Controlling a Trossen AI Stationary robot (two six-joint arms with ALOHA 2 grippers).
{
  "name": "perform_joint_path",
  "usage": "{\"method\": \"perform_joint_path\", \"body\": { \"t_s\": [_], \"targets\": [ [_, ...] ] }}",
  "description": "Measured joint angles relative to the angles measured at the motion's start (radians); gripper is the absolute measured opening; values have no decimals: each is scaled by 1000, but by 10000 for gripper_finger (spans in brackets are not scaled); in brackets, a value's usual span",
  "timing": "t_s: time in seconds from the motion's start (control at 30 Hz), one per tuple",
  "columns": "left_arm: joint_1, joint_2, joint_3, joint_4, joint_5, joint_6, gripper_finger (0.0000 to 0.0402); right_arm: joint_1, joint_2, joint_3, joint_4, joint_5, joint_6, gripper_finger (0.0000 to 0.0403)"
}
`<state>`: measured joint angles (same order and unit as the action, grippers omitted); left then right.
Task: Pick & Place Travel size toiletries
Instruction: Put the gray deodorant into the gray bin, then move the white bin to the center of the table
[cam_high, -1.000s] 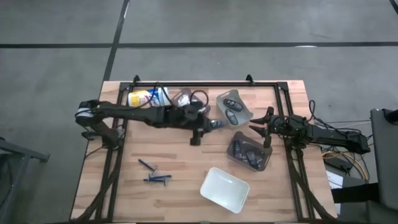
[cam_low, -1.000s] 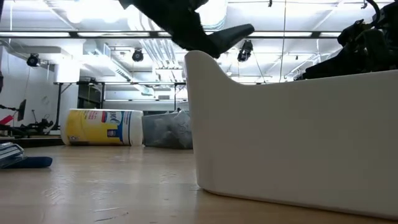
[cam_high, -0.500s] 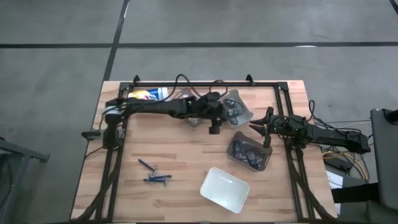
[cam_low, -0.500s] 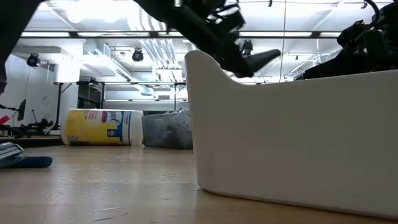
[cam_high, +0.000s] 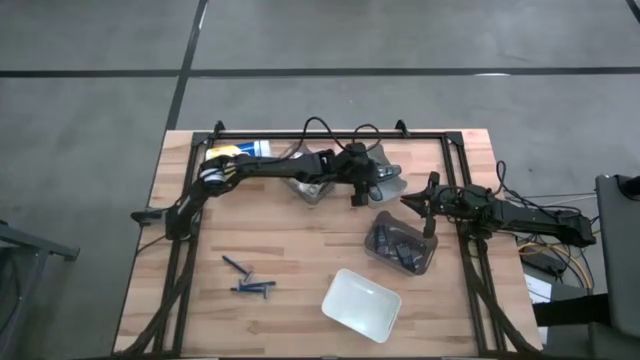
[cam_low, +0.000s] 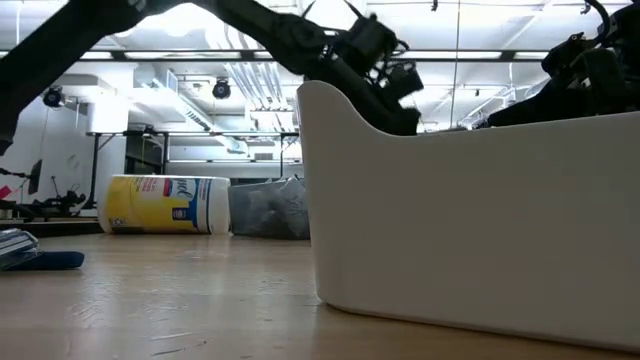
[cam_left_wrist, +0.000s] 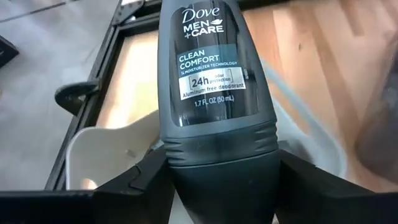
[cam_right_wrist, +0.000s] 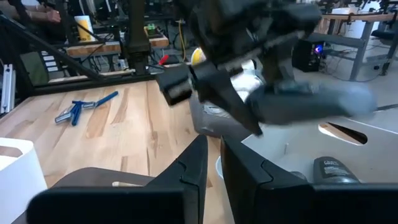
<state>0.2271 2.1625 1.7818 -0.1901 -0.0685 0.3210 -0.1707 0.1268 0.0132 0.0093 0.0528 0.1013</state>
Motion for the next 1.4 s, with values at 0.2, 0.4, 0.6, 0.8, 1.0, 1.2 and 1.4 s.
{"method": "perform_joint_path", "body": {
  "t_s": [0.2, 0.4, 0.6, 0.8, 1.0, 1.2, 1.4],
  "targets": [
    [11, 9, -4, 15, -5, -1, 242, 0, 0, 0, 0, 0, 1, 59],
    [11, -4, -8, -17, -8, -2, 263, 0, 0, 0, 0, 0, 0, 80],
    [-24, -92, -24, -136, 5, -3, 263, 0, 1, 0, -1, 0, -3, 100],
    [-139, -196, -131, -191, -1, -2, 251, 0, 0, 0, 0, -1, -4, 117],
    [-297, -303, -267, -150, -39, 9, 241, 0, 0, 0, 0, -1, -4, 135],
    [-443, -345, -350, -117, -36, 7, 201, 0, 0, 0, -1, -1, -1, 151],
    [-539, -327, -371, -86, -25, -65, 112, 0, 0, 0, 0, -1, 0, 167]
  ]
}}
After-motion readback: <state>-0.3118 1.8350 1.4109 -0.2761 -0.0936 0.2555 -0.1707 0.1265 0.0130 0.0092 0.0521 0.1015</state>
